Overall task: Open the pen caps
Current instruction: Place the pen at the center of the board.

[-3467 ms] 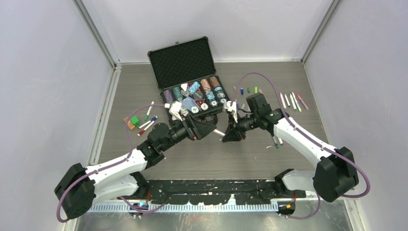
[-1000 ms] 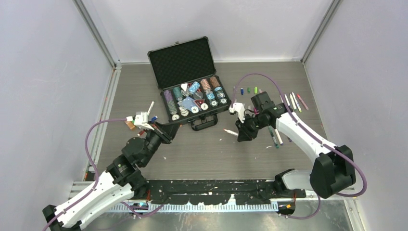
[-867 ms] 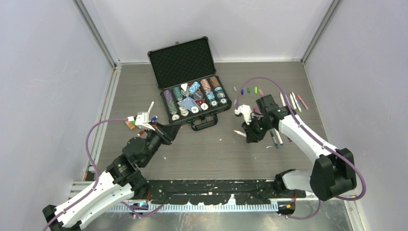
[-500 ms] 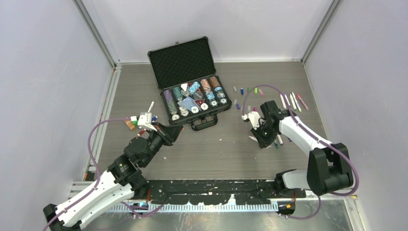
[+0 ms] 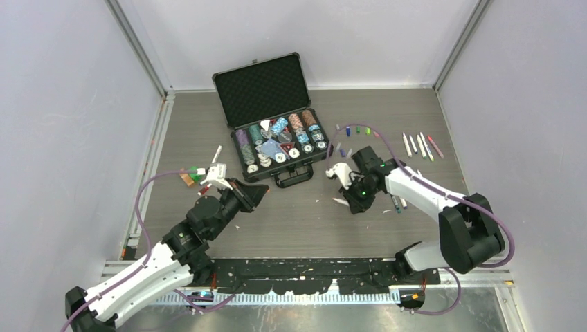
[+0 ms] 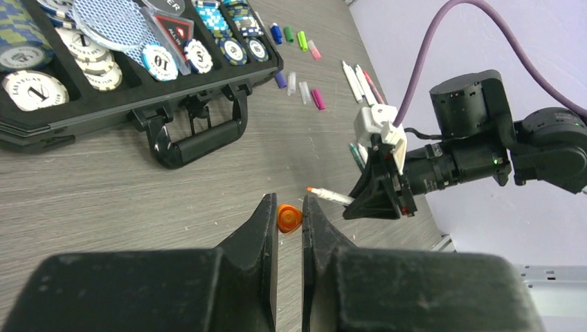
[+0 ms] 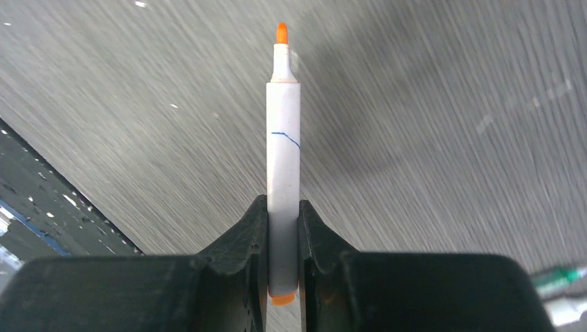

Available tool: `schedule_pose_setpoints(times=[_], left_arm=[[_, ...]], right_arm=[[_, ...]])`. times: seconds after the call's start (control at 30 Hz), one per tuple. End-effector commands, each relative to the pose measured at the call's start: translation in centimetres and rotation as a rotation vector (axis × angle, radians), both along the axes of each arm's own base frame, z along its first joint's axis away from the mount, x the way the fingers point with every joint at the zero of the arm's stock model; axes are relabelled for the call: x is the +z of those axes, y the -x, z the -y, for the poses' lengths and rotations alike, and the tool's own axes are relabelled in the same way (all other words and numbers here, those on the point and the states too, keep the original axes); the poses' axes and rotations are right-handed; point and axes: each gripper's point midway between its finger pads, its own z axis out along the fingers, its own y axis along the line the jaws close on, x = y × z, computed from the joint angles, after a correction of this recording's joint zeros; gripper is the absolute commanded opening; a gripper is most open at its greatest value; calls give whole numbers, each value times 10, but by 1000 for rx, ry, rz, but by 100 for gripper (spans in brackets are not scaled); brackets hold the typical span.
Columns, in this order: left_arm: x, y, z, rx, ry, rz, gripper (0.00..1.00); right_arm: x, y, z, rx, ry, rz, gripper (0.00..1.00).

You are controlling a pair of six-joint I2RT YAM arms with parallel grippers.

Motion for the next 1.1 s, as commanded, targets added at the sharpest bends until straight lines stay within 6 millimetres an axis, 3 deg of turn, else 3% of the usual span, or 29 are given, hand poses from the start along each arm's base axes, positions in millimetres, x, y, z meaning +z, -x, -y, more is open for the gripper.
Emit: schedule_pose_setpoints(times=[0.0,0.43,0.83,1.07], left_arm=[[3,-2,10,-18,67,-20,0],[-14,-14,41,-63,73,-95,0],[-32,-16,45,-65,63,-135,0],[-35,-17,49,-72,56,-143,0]], right_arm=[[-7,0,-26,80,-36,31,7],[-23,25,-40,164,-17,-72,16],[-26,30,-38,192,30,-94,29],[-21,29,-39,189,21,-82,31]])
